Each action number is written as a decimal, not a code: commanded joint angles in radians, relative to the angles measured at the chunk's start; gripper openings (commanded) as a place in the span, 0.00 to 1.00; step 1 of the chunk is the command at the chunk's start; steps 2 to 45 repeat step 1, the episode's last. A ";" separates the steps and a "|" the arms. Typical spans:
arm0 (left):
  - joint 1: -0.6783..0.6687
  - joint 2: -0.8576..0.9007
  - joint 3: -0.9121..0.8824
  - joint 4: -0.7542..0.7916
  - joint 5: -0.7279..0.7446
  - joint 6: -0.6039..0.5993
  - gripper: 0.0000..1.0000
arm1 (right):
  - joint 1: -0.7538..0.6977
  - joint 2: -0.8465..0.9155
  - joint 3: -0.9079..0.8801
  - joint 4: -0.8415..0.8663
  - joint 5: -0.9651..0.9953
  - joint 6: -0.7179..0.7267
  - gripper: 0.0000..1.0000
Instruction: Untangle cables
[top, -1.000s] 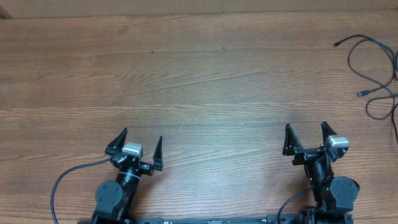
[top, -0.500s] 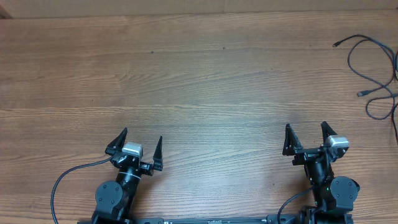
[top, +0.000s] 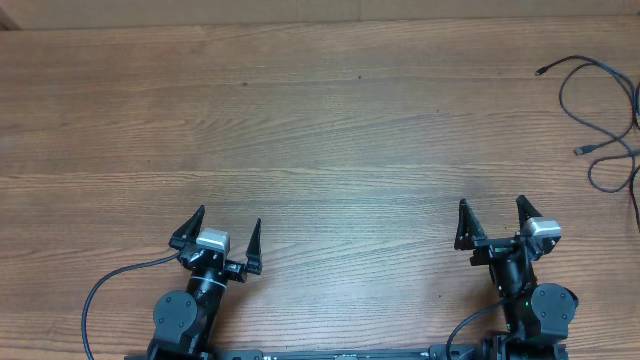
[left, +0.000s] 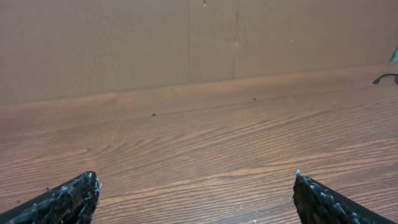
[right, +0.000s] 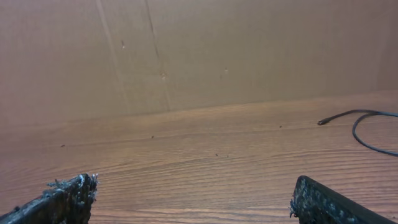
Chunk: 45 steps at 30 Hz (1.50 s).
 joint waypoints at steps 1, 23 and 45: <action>0.005 -0.009 -0.003 -0.002 0.007 0.019 0.99 | 0.003 -0.007 -0.010 0.004 0.010 0.001 1.00; 0.005 -0.009 -0.003 -0.002 0.007 0.019 0.99 | 0.003 -0.007 -0.010 0.004 0.010 0.001 1.00; 0.005 -0.009 -0.003 -0.002 0.007 0.019 0.99 | 0.003 -0.007 -0.010 0.004 0.010 0.001 1.00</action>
